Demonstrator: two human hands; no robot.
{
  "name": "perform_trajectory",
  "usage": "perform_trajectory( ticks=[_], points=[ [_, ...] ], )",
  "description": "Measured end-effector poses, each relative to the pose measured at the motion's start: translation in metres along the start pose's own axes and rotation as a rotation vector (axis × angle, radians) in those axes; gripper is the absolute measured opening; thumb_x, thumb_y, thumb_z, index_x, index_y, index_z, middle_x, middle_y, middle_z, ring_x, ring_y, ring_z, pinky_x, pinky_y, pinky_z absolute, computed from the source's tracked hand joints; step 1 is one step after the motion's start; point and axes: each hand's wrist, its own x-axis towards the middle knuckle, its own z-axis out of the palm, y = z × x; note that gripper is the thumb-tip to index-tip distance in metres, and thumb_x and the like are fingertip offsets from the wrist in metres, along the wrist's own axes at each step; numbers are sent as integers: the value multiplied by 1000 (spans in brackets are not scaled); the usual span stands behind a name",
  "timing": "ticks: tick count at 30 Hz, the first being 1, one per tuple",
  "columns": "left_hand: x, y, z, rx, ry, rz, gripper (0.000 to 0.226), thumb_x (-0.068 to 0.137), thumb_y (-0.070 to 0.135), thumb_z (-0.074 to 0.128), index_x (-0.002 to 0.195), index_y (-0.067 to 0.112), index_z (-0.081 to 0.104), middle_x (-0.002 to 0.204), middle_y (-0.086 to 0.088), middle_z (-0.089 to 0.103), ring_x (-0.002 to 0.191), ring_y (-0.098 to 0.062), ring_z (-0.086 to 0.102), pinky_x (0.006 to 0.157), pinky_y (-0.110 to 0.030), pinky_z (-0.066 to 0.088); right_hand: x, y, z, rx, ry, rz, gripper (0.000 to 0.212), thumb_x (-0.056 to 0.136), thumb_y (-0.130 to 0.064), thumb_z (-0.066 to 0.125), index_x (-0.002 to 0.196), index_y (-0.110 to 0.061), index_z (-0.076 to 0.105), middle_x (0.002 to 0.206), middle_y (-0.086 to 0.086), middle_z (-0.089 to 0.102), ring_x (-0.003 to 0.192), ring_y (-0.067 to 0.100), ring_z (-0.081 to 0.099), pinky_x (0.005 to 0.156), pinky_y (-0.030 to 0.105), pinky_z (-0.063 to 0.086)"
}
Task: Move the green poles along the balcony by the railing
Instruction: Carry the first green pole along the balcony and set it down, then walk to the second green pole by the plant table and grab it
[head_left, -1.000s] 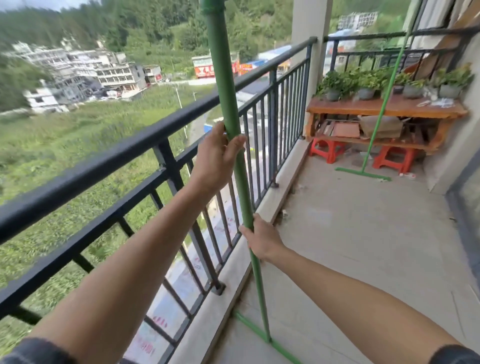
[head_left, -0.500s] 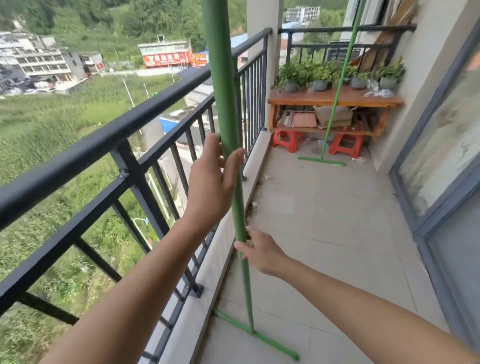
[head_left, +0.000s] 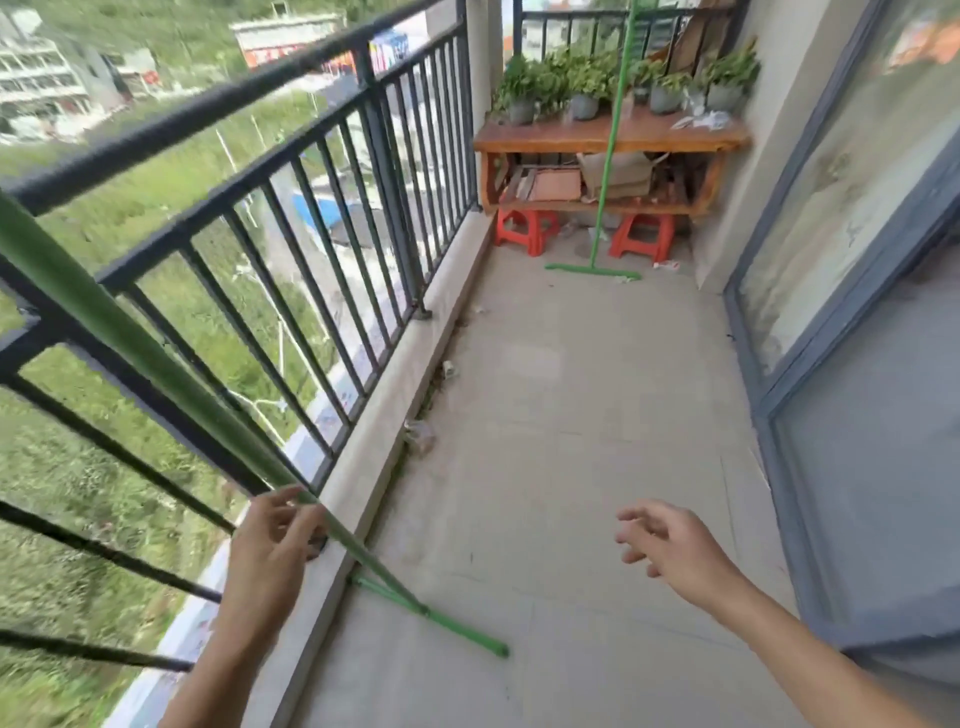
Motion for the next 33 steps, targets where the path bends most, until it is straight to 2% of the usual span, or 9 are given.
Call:
perform_trajectory(
  ticks=[3,6,12,15,18,25,29,31,33],
  points=[
    [-35,-21,49,-42,-223,-202,14,93,3,52,103,0,62,75,-15,73,63,-21,72,57,-33,51,-10,33,-49,94,88,43,11,91,-14,59,100,-12,65,94,12,73,71,19,68,59,28,44],
    [-49,-16,95,-86,-319,-279,11,92,1,54,94,4,64,60,-8,73,62,-30,68,58,-34,49,-11,61,-93,153,196,83,11,92,-14,58,100,-14,66,89,8,75,71,20,70,60,31,47],
    [-13,20,172,-109,-348,-262,13,92,3,54,93,8,66,65,-9,75,65,-30,70,63,-37,50,14,81,-152,291,311,128,12,92,-10,58,102,-10,65,91,15,74,78,30,70,62,36,48],
    [21,44,221,-90,-372,-252,13,93,3,53,95,6,65,69,-10,74,72,-34,68,63,-37,49,47,85,-185,322,337,163,13,91,-10,58,103,-10,65,91,16,74,75,28,70,60,35,47],
    [57,75,278,-98,-421,-233,14,93,4,52,101,2,63,84,-21,72,74,-33,67,64,-36,49,92,83,-225,336,393,176,12,91,-11,60,101,-12,67,84,9,77,69,21,72,61,33,48],
    [168,188,386,-103,-497,-156,13,93,5,52,101,2,62,88,-25,71,72,-31,67,63,-36,49,209,29,-320,394,478,178,13,90,-7,60,102,-6,67,76,6,78,62,19,72,59,35,48],
    [238,247,440,-55,-513,-100,13,94,7,51,100,6,63,81,-16,72,72,-27,68,63,-37,50,269,-2,-363,397,514,138,16,91,-6,59,104,-5,66,85,11,77,74,30,70,60,36,49],
    [268,271,468,-40,-532,-82,13,94,7,51,99,8,63,79,-14,73,73,-28,69,64,-38,51,300,-10,-382,411,522,153,15,90,-5,59,103,-6,67,80,6,78,71,27,71,59,36,49],
    [292,289,497,-34,-538,-76,13,94,7,51,99,7,64,83,-18,73,74,-30,68,64,-38,51,333,-13,-401,437,494,176,17,89,-9,63,105,-5,67,83,10,78,63,19,72,58,35,49]
  ],
)
